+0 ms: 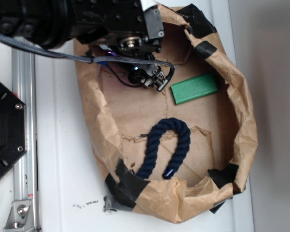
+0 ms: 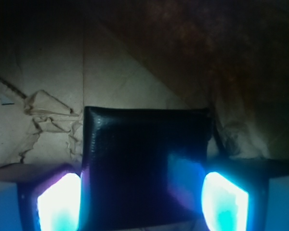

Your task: Grab the black box.

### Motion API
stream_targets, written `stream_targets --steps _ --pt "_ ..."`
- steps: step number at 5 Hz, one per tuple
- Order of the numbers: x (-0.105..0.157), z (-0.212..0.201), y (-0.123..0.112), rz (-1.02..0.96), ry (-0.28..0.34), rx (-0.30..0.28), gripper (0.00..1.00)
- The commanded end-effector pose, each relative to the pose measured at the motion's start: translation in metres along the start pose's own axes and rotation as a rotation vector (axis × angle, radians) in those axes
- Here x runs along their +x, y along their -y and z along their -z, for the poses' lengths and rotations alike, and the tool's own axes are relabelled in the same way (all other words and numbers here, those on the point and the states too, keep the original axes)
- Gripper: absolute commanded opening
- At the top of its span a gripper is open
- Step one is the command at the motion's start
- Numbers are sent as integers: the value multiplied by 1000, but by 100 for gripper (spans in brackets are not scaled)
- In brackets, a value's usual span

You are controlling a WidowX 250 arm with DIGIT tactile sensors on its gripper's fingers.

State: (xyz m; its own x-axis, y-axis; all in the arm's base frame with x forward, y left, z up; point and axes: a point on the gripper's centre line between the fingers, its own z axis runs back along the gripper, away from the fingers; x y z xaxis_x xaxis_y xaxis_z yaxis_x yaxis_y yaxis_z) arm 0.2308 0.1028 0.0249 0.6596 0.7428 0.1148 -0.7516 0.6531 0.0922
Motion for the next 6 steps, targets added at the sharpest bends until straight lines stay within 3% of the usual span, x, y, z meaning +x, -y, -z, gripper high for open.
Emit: stream_targets --steps 1,2,3,5,6 --pt "2 -1 -21 -29 39 22 100" --pt "4 1 -20 -45 37 52 100" --pt "5 0 -20 -60 41 48 0" --pt "4 -9 -13 -45 49 34 0" --pt "4 -23 -3 13 67 -5 0"
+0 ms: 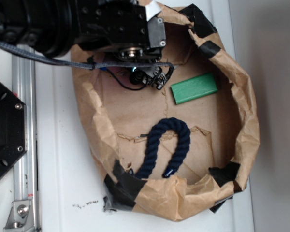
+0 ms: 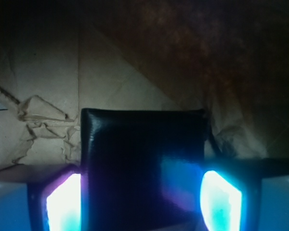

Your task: Grab the black box.

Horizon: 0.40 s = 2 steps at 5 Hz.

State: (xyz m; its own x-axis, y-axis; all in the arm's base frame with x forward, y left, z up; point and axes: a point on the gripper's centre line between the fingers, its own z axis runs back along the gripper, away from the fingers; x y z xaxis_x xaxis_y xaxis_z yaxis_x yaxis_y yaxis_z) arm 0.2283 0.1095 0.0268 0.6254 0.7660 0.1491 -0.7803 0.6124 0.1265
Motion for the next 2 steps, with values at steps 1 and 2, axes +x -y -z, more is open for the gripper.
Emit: stream_targets --steps 1,2 --pt "-3 -48 20 184 27 -117 0" --pt "-11 -84 47 344 -19 -186 0"
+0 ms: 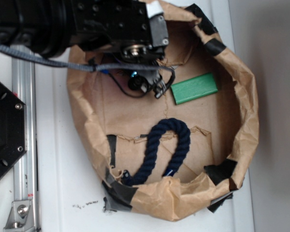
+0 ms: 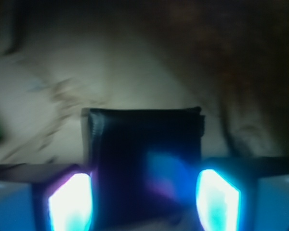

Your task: Grab the black box.

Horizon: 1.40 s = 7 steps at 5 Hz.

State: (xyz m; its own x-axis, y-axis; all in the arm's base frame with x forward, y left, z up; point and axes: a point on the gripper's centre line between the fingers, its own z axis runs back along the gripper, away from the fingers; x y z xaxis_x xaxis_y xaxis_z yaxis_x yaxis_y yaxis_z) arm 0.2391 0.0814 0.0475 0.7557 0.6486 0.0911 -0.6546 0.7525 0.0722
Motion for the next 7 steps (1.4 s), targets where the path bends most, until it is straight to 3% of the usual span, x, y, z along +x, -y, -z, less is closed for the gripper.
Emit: stream_targets --steps 1,2,3,4,5,7 --pt "-4 -68 47 239 58 -99 0" --pt "-17 -72 51 313 107 -92 0" --pt "-16 -70 40 262 109 -48 0" --pt "-4 -59 9 110 91 -32 100" --pt "-1 -47 -15 28 43 -24 100" --pt "-8 -27 -42 70 12 -20 100"
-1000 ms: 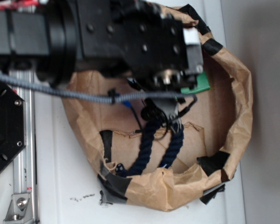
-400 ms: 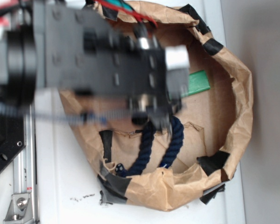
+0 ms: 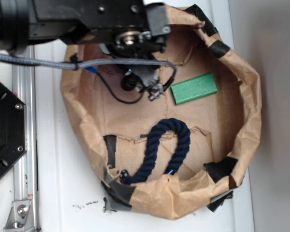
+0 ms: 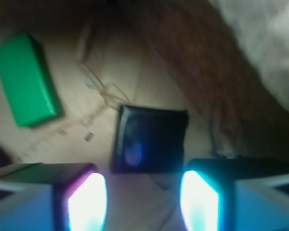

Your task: Grab the black box.

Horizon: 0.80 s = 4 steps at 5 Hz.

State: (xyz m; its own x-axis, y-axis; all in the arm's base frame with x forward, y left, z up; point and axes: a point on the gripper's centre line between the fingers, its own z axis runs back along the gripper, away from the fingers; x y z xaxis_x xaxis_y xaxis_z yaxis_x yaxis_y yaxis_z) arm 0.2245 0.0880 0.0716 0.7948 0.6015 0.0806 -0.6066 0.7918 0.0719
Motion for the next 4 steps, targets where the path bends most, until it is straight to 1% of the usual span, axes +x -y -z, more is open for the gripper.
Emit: stream_targets --steps 1,2,3,4 --pt "-7 -4 -33 5 27 -22 100" --pt "-5 0 -37 19 32 -28 100" --pt "2 11 -37 15 29 -34 100" --pt "9 14 -33 -10 37 -57 100"
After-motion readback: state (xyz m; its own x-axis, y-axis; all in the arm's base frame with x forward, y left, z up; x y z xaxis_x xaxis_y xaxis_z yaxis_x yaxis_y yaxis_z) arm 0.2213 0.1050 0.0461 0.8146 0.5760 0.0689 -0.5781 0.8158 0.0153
